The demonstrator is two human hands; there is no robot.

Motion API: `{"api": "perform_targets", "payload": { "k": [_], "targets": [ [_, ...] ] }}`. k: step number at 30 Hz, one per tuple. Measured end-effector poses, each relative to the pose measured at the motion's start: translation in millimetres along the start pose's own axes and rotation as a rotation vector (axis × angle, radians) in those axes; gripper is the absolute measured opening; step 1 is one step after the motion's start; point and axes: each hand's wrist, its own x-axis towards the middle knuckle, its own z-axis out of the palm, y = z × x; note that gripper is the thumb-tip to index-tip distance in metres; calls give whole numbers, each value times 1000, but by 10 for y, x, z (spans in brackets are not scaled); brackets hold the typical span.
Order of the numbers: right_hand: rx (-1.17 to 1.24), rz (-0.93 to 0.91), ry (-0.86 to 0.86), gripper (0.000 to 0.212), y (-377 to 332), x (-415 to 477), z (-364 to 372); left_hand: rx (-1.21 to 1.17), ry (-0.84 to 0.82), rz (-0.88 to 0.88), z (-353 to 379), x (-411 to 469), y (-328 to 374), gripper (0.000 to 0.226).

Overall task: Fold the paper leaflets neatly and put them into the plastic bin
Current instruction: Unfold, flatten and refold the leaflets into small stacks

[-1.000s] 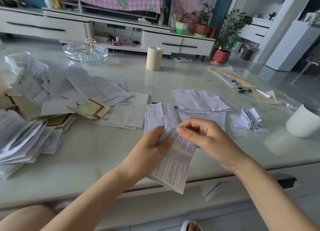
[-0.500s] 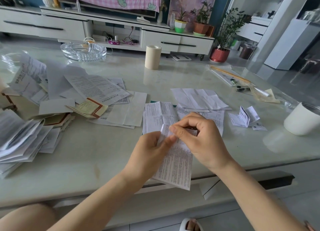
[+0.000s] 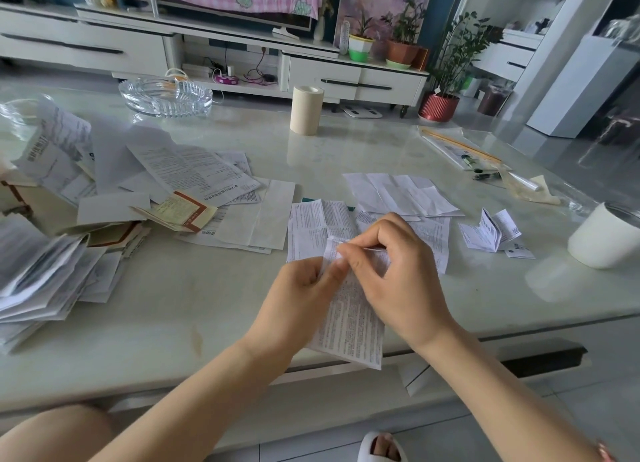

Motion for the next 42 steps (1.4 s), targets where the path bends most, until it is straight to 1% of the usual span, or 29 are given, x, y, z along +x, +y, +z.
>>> {"api": "perform_targets", "payload": {
  "k": [2, 5, 7, 9, 11, 12, 14, 16, 18, 20, 22, 24, 25, 27, 29, 31, 32, 34, 35, 36, 38, 40, 42],
  "targets": [
    [-4, 6, 43, 24, -6, 8, 8, -26, 11, -23, 9, -18, -9, 39],
    [15, 61, 31, 22, -19, 29, -11, -51, -41, -6, -1, -27, 16, 26],
    [93, 206, -55, 19, -28, 65, -64, -66, -67, 11, -28, -20, 37, 25],
    [229, 400, -232, 19, -22, 120, -146, -63, -102, 21, -34, -29, 41, 24],
    [366, 536, -347, 18, -6, 153, -231, -44, -127, 29, -16, -47, 35, 22],
    [422, 581, -366, 18, -3, 158, -263, -50, -137, 29, -7, -52, 28, 21],
    [501, 625, -338, 15, -10, 162, -291, -77, -147, 23, 3, -49, 25, 19],
    [481, 620, -262, 14, -24, 153, -274, -118, -142, 5, 22, -41, 18, 17],
    [349, 563, -178, 16, -38, 143, -227, -157, -138, -40, 46, -41, 31, 18],
    [210, 483, -132, 19, -47, 125, -185, -157, -127, -91, 51, -25, 39, 19],
    [175, 434, -143, 19, -47, 110, -170, -139, -131, -153, 6, -3, 58, 18],
    [227, 419, -189, 19, -65, 105, -157, -133, -140, -214, -62, 15, 74, 17],
    [248, 411, -204, 18, -73, 93, -142, -139, -140, -232, -82, 11, 87, 21],
    [262, 403, -194, 17, -88, 69, -92, -111, -115, -210, -79, -16, 101, 29],
    [267, 406, -186, 16, -96, 68, -83, 13, -64, -71, -37, -29, 56, 34],
    [310, 432, -234, 21, -98, 109, -159, 93, -30, 88, -17, -31, 52, 39],
    [354, 459, -281, 28, -86, 145, -235, 90, -30, 138, -23, -25, 69, 41],
    [519, 547, -412, 44, -45, 213, -420, 34, -58, 169, -65, -12, 118, 42],
    [605, 588, -494, 46, -17, 236, -499, -2, -82, 159, -95, -21, 146, 40],
    [671, 610, -568, 40, 1, 249, -580, -40, -111, 142, -108, -29, 165, 38],
    [742, 604, -665, 18, 9, 252, -670, -78, -152, 118, -128, -70, 178, 39],
    [761, 583, -705, 16, 1, 243, -720, -84, -173, 117, -122, -96, 177, 40],
    [734, 552, -730, 13, -4, 236, -779, -99, -173, 98, -111, -105, 189, 36]
  ]
}}
